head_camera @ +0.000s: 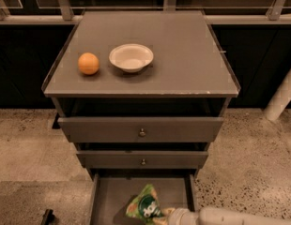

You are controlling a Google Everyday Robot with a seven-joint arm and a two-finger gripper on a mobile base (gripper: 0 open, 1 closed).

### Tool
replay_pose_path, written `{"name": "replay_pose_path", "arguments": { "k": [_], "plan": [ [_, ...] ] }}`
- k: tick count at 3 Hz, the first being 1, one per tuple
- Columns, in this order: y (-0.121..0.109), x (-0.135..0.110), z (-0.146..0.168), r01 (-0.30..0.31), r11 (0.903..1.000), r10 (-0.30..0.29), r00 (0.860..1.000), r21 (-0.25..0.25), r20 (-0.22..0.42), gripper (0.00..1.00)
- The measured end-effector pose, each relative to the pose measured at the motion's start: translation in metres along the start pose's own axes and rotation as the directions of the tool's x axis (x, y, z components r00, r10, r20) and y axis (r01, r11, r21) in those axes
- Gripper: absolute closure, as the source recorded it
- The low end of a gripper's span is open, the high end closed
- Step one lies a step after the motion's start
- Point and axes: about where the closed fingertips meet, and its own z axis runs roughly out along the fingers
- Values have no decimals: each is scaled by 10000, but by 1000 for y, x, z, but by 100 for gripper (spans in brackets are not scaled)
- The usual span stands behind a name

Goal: Pick green rice chip bag from bottom drawer and place on counter

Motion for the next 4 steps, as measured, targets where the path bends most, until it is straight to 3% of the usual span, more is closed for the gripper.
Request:
{"name": "replay_pose_path", "arguments": {
  "k": [1, 2, 3, 4],
  "plan": [
    [-23, -31, -32, 687, 9953, -693, 9976, 688, 74, 100],
    [-23, -31, -32, 687, 9953, -693, 9976, 687, 74, 100],
    [-24, -51, -63, 1149, 9900, -1165, 9931, 817, 155, 100],
    [-6, -81, -114, 1844, 9799, -1859, 9825, 763, 125, 100]
  ]
}}
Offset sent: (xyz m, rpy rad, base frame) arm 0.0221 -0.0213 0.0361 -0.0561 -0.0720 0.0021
